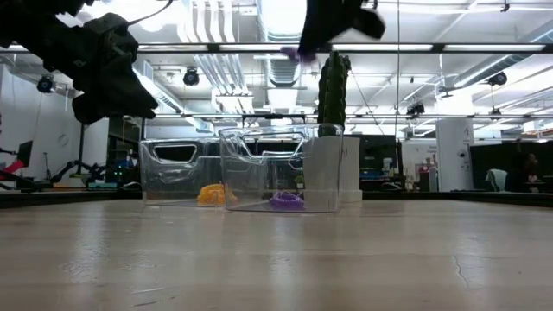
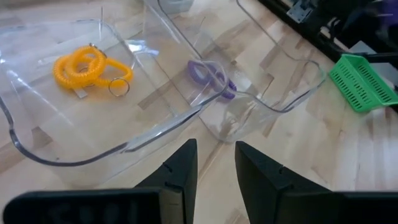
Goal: Sort spring keychains
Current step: Put the violet spring keychain into the right transparent bin, then return to Home Position
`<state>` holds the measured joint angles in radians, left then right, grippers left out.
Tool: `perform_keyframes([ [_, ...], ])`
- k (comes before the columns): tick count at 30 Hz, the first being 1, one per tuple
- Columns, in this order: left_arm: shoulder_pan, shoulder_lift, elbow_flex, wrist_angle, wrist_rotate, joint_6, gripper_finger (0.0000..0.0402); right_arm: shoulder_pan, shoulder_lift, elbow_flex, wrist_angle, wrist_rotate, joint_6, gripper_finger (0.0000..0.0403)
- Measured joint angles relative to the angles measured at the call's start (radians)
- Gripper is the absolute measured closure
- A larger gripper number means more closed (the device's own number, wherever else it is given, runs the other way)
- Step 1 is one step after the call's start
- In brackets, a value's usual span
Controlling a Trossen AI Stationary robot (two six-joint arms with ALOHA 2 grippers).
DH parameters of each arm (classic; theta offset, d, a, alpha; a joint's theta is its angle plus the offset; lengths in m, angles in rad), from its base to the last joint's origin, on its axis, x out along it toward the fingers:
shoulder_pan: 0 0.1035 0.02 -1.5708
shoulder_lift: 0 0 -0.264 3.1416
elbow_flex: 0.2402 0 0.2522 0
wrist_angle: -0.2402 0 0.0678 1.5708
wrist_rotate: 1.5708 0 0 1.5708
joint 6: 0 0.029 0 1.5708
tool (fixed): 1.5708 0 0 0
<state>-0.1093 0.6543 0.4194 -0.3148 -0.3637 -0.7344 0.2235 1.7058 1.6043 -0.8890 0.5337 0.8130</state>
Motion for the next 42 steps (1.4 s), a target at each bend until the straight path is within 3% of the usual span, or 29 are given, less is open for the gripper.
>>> perform_keyframes([
  [6, 0.000, -0.042, 0.000, 0.000, 0.000, 0.025, 0.0300, -0.139, 0.081, 0.000, -0.014, -0.194, -0.074, 0.0390],
  [17, 0.000, -0.142, 0.000, 0.000, 0.000, 0.065, 0.0300, -0.288, 0.204, 0.006, -0.002, -0.370, -0.174, 0.0390],
  [30, 0.000, -0.170, 0.000, -0.028, 0.001, 0.071, 0.0300, -0.325, 0.387, 0.080, 0.002, -0.387, -0.249, 0.0386],
  [42, 0.000, -0.212, 0.000, -0.029, 0.025, 0.069, 0.0300, -0.331, 0.455, 0.169, -0.053, -0.379, -0.303, 0.0302],
])
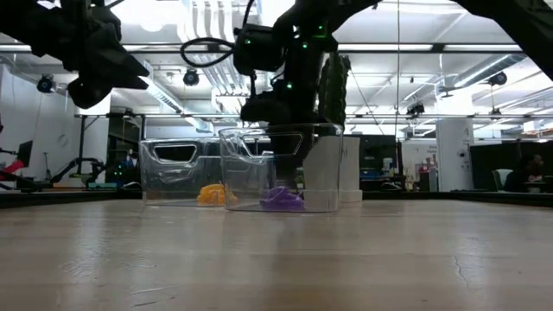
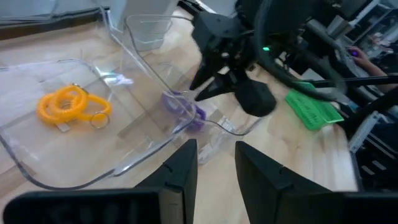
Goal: Sort spring keychains
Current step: Return to Home Position
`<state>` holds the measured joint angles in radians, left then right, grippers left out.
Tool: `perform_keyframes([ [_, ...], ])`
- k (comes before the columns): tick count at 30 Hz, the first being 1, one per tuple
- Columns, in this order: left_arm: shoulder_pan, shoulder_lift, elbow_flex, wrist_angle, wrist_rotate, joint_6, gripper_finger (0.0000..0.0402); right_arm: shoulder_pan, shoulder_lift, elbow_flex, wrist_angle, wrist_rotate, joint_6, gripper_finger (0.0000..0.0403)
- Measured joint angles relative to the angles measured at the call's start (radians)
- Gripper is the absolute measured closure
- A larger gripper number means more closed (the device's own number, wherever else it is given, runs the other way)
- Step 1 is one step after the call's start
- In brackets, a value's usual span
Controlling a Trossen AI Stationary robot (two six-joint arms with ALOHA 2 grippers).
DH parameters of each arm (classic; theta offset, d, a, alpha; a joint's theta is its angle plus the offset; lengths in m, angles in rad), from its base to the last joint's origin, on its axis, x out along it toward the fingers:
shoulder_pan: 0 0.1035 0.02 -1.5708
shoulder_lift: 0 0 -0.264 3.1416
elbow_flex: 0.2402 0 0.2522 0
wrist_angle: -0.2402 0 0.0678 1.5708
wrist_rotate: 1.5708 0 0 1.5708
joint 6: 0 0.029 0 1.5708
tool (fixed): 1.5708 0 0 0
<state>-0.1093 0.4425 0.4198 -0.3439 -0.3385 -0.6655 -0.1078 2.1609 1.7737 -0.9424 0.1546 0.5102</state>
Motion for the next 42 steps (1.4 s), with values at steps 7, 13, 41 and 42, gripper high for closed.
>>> perform_keyframes([
  [7, 0.000, -0.090, 0.000, -0.005, 0.037, 0.013, 0.0300, 0.018, -0.049, 0.033, -0.134, -0.007, -0.008, 0.0274],
  [13, 0.000, -0.246, 0.016, -0.036, 0.040, 0.064, 0.0300, 0.126, -0.201, -0.006, -0.157, 0.148, -0.044, 0.0279],
  [41, 0.000, -0.390, -0.034, -0.168, 0.043, -0.051, 0.0300, 0.361, -1.141, -0.738, 0.298, 0.218, 0.109, 0.0330],
  [42, 0.000, -0.390, -0.034, -0.169, 0.043, -0.058, 0.0300, 0.359, -1.170, -0.764, 0.319, 0.204, 0.089, 0.0330],
])
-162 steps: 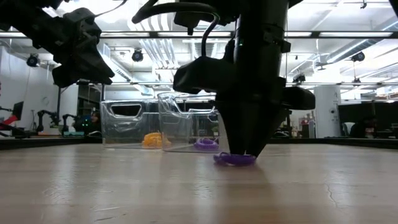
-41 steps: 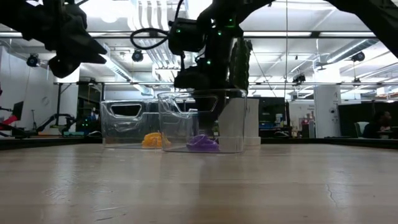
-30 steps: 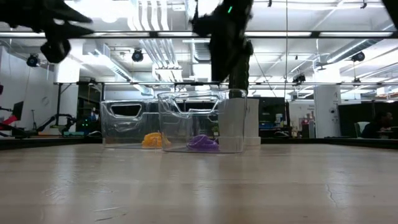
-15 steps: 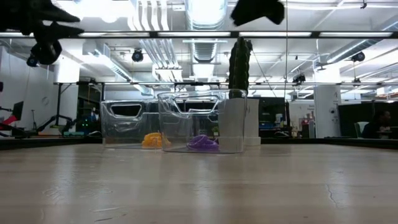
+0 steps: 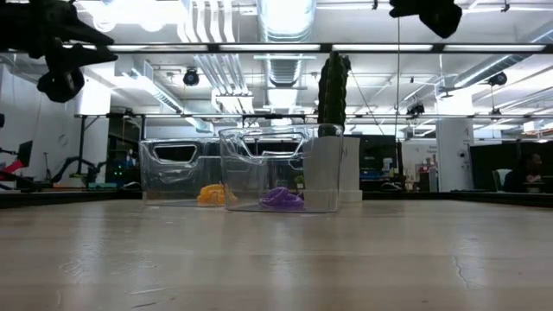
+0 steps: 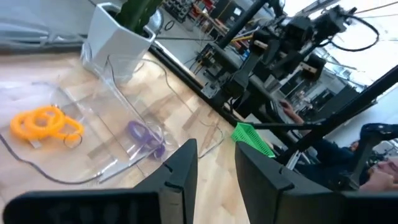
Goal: Sort spring keychains
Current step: Return to Home Position
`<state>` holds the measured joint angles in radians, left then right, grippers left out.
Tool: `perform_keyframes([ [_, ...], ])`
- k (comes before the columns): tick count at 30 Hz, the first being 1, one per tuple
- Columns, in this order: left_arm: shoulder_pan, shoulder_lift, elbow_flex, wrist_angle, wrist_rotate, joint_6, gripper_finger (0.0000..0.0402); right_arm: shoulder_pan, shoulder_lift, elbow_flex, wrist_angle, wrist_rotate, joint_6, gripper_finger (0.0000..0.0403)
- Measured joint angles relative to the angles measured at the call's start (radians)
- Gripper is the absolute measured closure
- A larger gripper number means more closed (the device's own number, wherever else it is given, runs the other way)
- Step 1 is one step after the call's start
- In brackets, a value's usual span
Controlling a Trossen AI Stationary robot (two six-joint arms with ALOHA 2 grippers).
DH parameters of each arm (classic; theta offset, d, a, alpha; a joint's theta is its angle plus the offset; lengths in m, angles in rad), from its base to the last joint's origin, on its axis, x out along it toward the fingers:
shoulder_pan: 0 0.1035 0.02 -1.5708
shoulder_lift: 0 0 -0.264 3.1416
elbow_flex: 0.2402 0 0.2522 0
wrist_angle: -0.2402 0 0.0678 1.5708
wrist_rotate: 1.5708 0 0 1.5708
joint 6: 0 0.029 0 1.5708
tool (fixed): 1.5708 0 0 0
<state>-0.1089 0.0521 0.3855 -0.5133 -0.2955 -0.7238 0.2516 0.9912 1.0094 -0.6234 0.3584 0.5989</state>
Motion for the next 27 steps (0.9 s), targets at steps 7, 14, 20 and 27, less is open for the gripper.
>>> perform_keyframes([
  [7, 0.000, 0.000, -0.002, 0.028, 0.018, 0.195, 0.0300, -0.030, -0.171, -0.285, 0.531, -0.286, -0.269, 0.0318],
  [14, 0.000, 0.000, -0.100, 0.250, 0.102, 0.366, 0.0300, -0.049, -0.270, -0.585, 0.973, -0.360, -0.279, 0.0314],
  [20, 0.000, -0.019, -0.142, 0.329, 0.190, 0.421, 0.0300, -0.050, -0.413, -0.752, 1.159, -0.359, -0.267, 0.0324],
  [27, 0.000, -0.049, -0.087, 0.303, 0.190, 0.508, 0.0300, -0.049, -0.663, -0.872, 1.188, -0.359, -0.293, 0.0334],
])
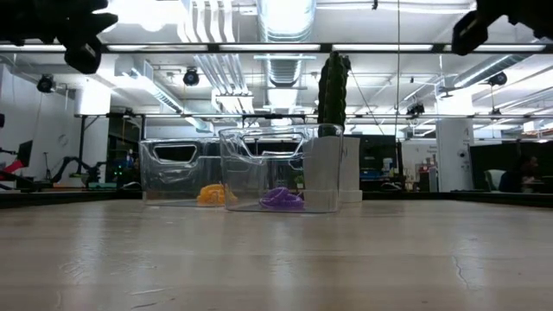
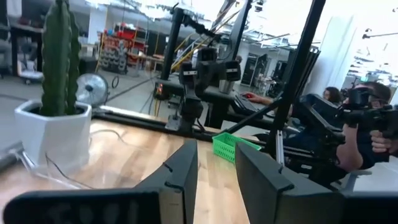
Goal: Sort spring keychains
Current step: Return to Home Position
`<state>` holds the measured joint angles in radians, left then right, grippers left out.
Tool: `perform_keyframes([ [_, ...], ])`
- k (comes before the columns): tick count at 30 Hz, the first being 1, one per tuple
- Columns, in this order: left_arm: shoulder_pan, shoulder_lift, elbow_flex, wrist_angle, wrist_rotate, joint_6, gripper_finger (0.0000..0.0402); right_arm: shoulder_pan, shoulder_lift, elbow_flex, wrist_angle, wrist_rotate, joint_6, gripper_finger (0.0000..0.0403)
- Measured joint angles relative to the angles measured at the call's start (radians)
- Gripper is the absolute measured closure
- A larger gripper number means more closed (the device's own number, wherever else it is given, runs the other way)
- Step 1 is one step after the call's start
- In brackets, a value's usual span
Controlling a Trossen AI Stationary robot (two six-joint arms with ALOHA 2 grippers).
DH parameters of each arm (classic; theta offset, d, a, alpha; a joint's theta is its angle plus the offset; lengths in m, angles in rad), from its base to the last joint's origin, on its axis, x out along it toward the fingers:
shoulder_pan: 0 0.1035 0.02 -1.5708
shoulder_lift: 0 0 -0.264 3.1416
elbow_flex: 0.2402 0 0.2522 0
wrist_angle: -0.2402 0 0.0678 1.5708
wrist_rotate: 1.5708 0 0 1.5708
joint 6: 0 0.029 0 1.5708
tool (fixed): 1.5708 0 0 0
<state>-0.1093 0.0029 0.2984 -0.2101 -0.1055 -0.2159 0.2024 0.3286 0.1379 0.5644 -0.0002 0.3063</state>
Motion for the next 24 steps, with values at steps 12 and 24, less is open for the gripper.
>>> perform_keyframes([
  [12, 0.000, 0.000, -0.062, -0.034, -0.019, 0.027, 0.0300, 0.000, -0.326, -0.129, -0.065, 0.004, 0.004, 0.0321],
  [24, 0.001, -0.001, -0.196, 0.017, -0.039, 0.032, 0.0300, 0.000, -0.265, -0.129, -0.155, 0.135, -0.139, 0.0324],
])
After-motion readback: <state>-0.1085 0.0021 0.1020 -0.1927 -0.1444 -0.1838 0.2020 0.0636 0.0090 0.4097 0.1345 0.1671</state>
